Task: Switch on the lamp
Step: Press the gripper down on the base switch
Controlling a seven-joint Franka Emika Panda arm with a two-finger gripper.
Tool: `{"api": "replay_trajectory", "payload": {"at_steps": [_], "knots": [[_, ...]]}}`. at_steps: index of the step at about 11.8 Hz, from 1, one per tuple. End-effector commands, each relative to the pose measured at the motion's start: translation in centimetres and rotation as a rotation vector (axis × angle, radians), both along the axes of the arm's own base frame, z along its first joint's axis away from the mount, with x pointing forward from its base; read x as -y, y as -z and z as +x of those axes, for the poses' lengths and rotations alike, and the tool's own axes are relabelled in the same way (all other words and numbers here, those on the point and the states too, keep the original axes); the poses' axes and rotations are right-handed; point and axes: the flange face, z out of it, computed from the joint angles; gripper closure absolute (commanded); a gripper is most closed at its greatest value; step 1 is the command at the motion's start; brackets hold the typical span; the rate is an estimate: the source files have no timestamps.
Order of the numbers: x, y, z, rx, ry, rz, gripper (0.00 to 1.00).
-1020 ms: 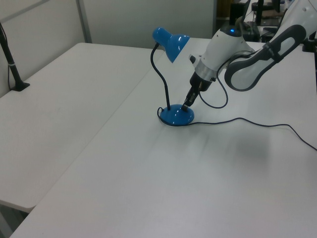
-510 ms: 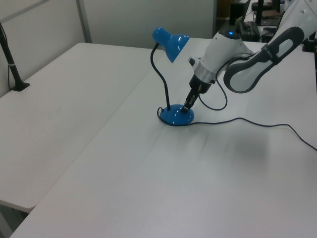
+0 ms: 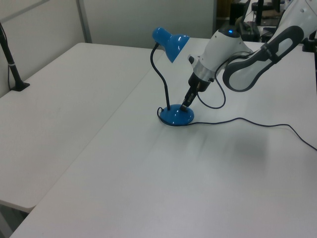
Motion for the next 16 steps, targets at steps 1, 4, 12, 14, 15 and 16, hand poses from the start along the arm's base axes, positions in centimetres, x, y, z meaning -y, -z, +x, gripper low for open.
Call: {"api": "replay_trajectory", "payload": {"at_steps": [1, 4, 12, 14, 15, 16], "knots": [[-0.04, -0.68, -0.12, 0.016, 0.022, 0.007, 1.00], [0.26, -0.38, -0.15, -0.005, 0.026, 0.001, 1.00], [0.54, -0.55, -0.40, -0.040, 0.030, -0.011, 1.00], [0.54, -0.53, -0.36, -0.040, 0.030, -0.011, 1.00], [0.54, -0.30, -0.31, -0.043, 0.031, -0.010, 1.00], [0.53, -0.09, -0.26, -0.045, 0.031, -0.010, 1.00]]}}
